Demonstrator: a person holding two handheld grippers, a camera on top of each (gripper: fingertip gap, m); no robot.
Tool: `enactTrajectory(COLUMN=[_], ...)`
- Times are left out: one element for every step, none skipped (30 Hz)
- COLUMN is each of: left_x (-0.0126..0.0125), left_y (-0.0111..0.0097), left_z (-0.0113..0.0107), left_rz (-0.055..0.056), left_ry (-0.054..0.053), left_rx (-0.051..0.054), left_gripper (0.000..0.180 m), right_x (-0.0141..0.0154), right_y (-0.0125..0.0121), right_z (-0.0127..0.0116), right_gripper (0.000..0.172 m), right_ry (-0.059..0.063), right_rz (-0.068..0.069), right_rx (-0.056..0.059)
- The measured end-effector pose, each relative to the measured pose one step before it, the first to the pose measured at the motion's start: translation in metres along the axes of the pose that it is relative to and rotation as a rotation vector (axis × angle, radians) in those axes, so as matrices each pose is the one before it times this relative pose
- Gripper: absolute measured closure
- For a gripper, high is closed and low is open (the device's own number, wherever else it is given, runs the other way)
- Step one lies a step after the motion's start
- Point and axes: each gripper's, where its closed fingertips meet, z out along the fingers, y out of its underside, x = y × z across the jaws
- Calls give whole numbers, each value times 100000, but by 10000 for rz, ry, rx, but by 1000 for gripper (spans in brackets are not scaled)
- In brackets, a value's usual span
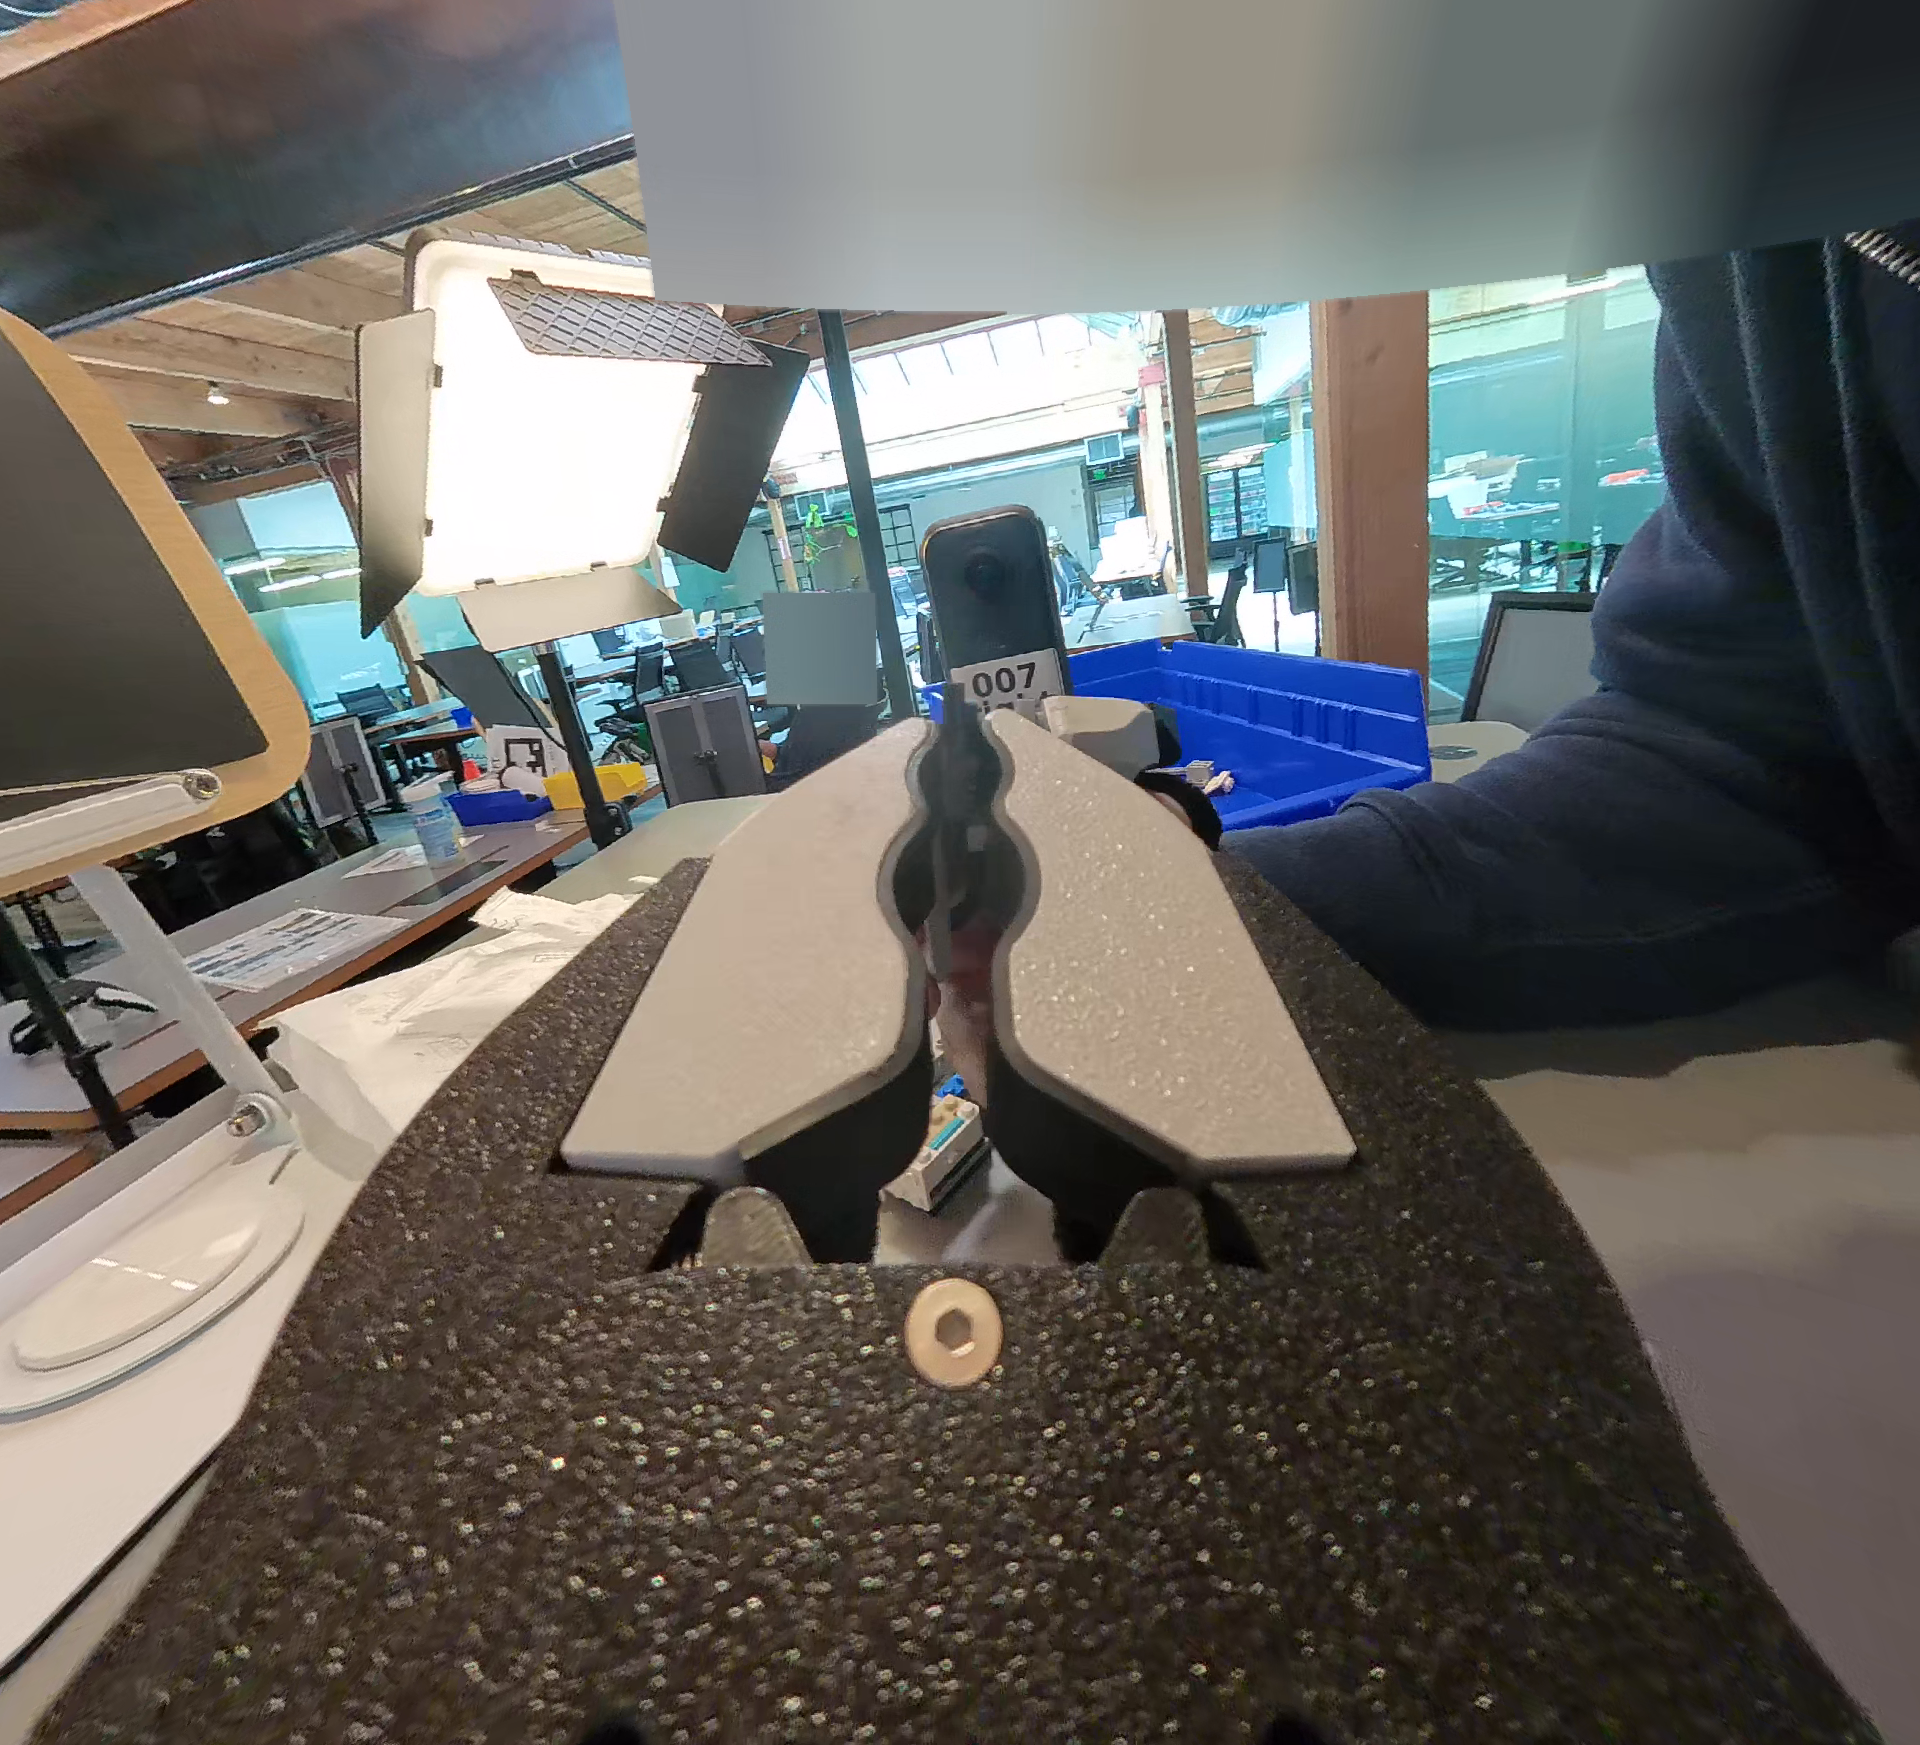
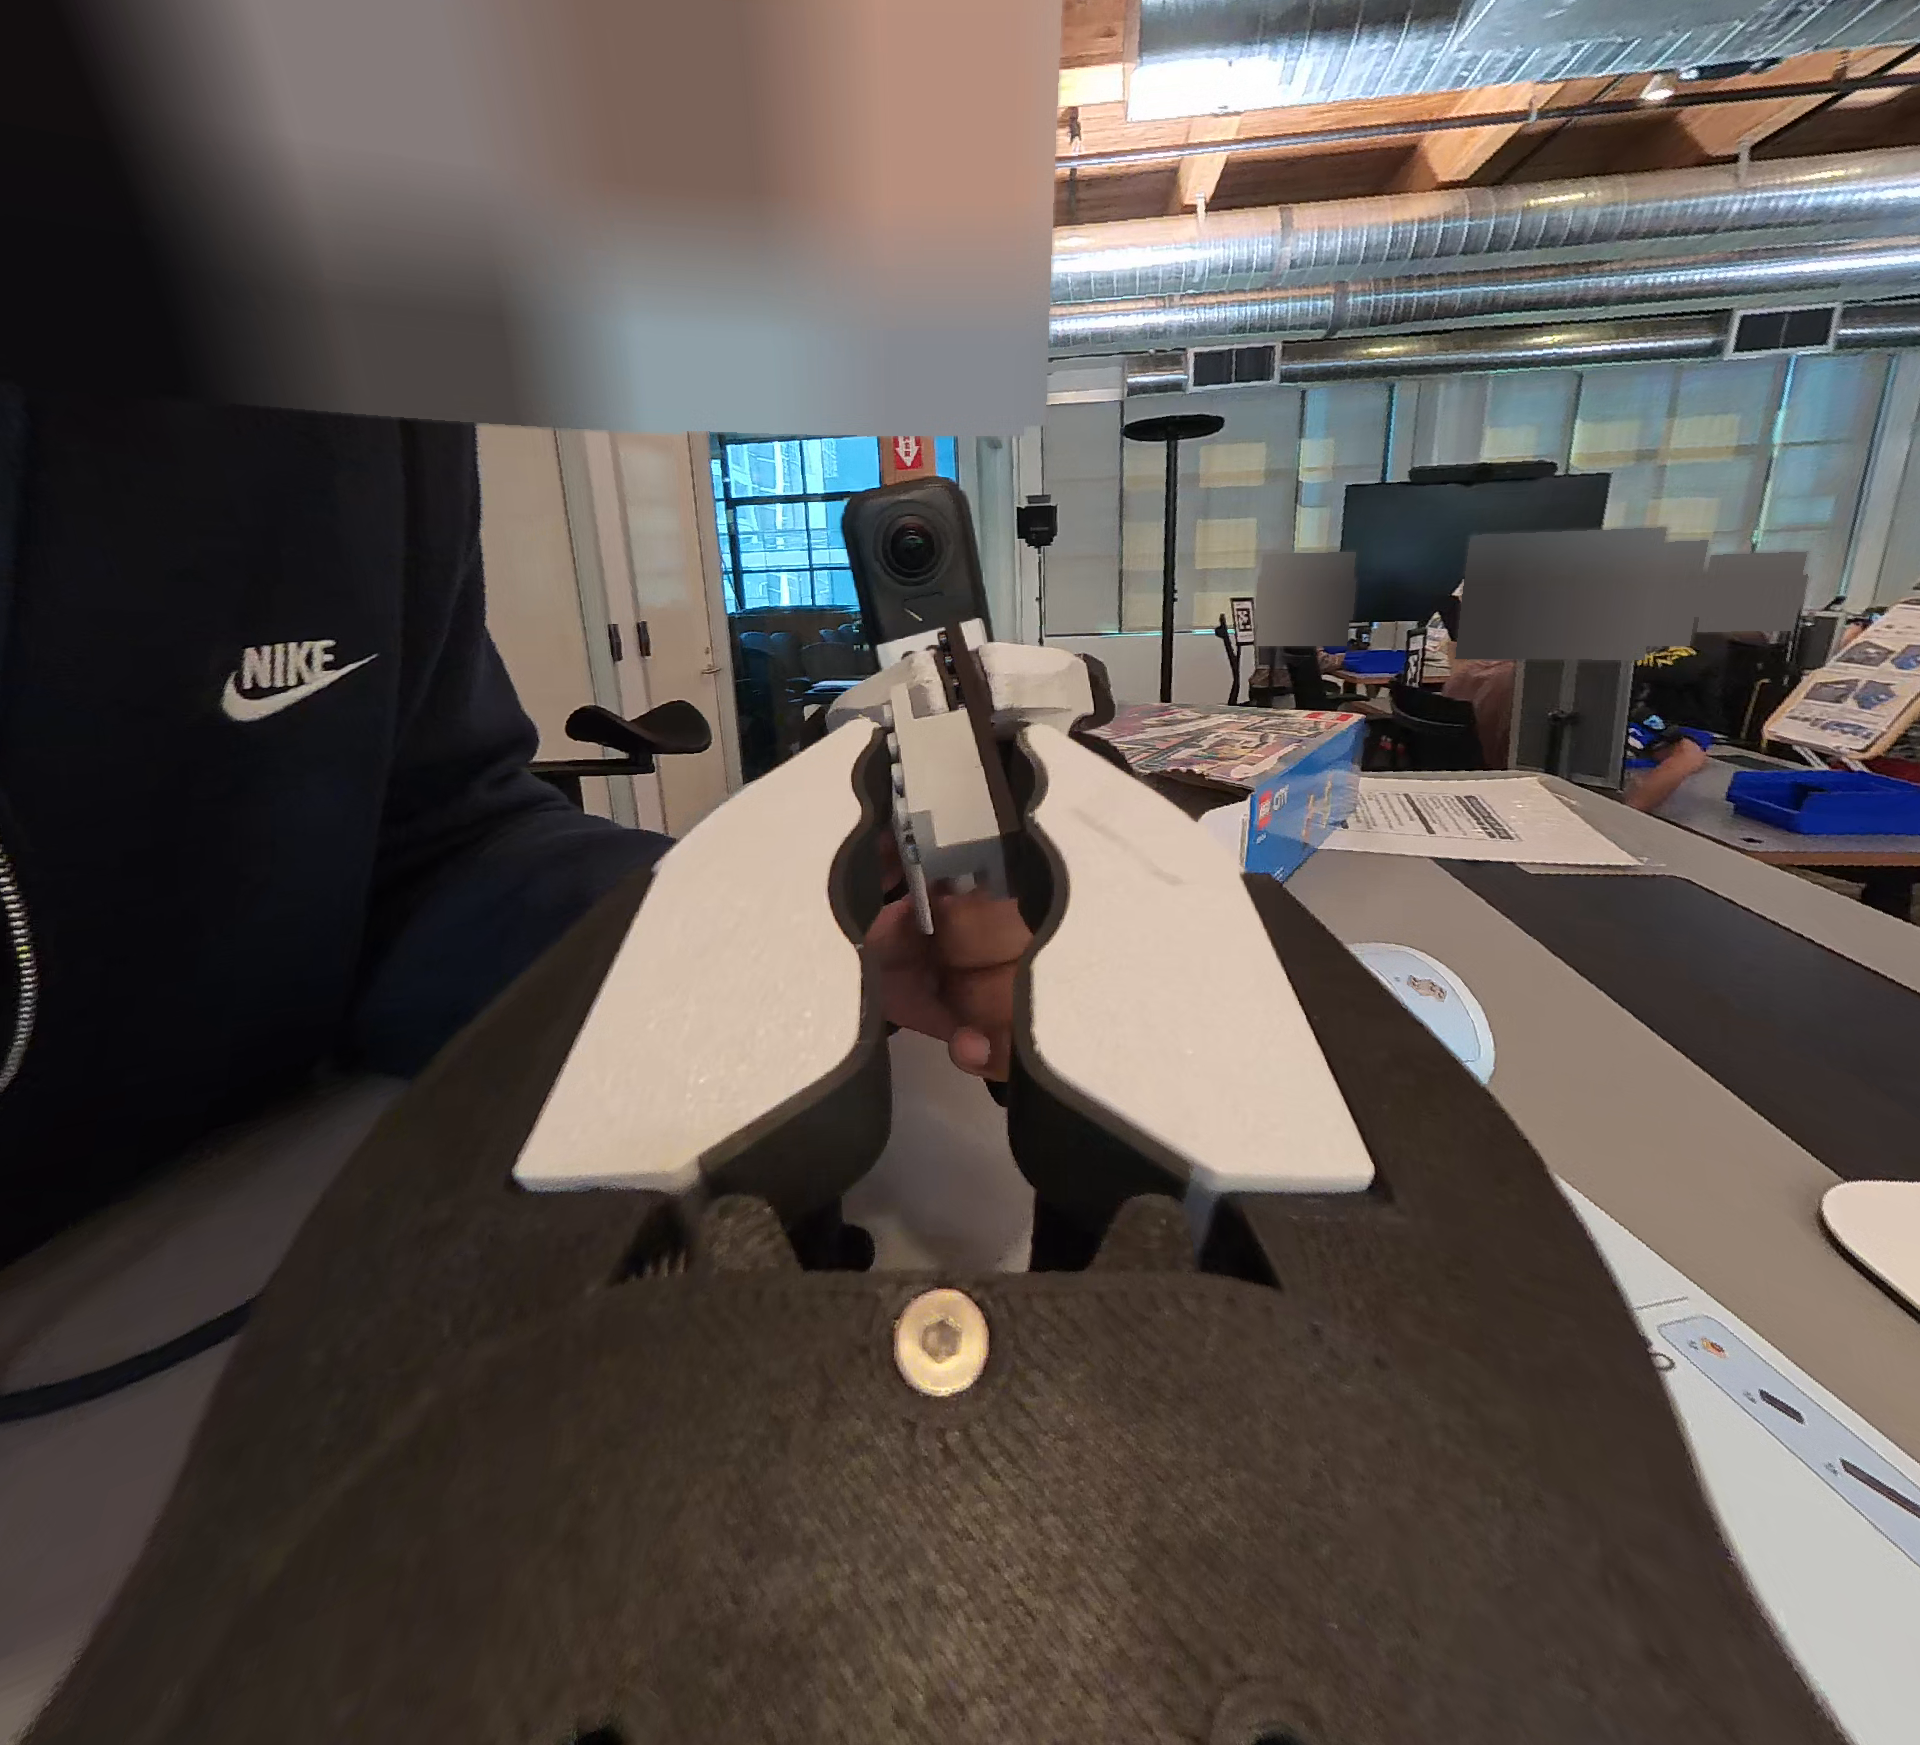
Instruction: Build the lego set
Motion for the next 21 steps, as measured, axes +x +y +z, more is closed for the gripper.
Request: enactTrajectory(left_x=[8, 16, 32, 17, 3, 10, 10, 14, -2, -38, -21, 0, -126, -285, -400, -500, -605, -754, -721, -516, -463], left_y=[17, 17, -20, -5, 11, 12, 4, -23, -43, -9, -3, -22, -30, -40, -31, 15, 14, 28, 157, 146, -44], left_z=[-21, 6, 33, 29, 14, 6, -4, -6, 9, 11, 14, 21, 54, 99, 132, 120, 142, 199, 256, 230, 135], left_rz=[-46, -32, -35, -26, -28, -19, 8, -22, -32, -21, -19, 7, -6, -105, -274, -335, -370, -467, -562, -536, -486], left_ry=[14, 15, 14, 5, -4, 0, 4, 7, -3, -26, -4, 0, -80, -163, -191, -241, -326, -425, -406, -306, -273], left_rx=[3, 7, 21, 24, 18, 15, 9, 15, 25, 17, 14, 18, 13, 34, 78, 51, 13, -15, -56, 19, 198], left_gripper=[176, 175, 175, 176, 176, 176, 176, 175, 176, 176, 175, 175, 175, 175, 175, 176, 176, 175, 175, 175, 175], right_x=[-20, -11, -27, -8, -2, -12, -8, -12, 23, 20, 8, 54, 198, 345, 469, 499, 454, 565, 686, 623, 512], right_y=[28, -9, -14, -6, 3, 9, 6, -11, -35, -25, -24, -73, -156, -223, -202, -97, 4, 54, 45, 6, -41], right_z=[6, -7, -14, -24, -17, -9, 3, 17, 11, -2, -6, -15, -36, -46, -56, -81, -70, -73, -84, -104, -89], right_gripper=[151, 151, 151, 151, 151, 151, 151, 151, 151, 151, 151, 151, 151, 151, 150, 149, 143, 137, 133, 132, 132], right_ry=[-27, -29, -33, -24, -13, -10, -9, -3, 12, 25, 23, 50, 135, 237, 346, 362, 297, 308, 352, 299, 242], right_rz=[-7, -13, -6, -4, -16, -21, -18, -12, 1, -9, -16, 25, 88, 122, 75, 10, 39, 129, 175, 187, 174], right_rx=[-10, 4, 6, -2, -6, -7, -3, 11, 18, 9, 8, 50, 139, 198, 168, 74, -18, -49, -16, 36, 54])
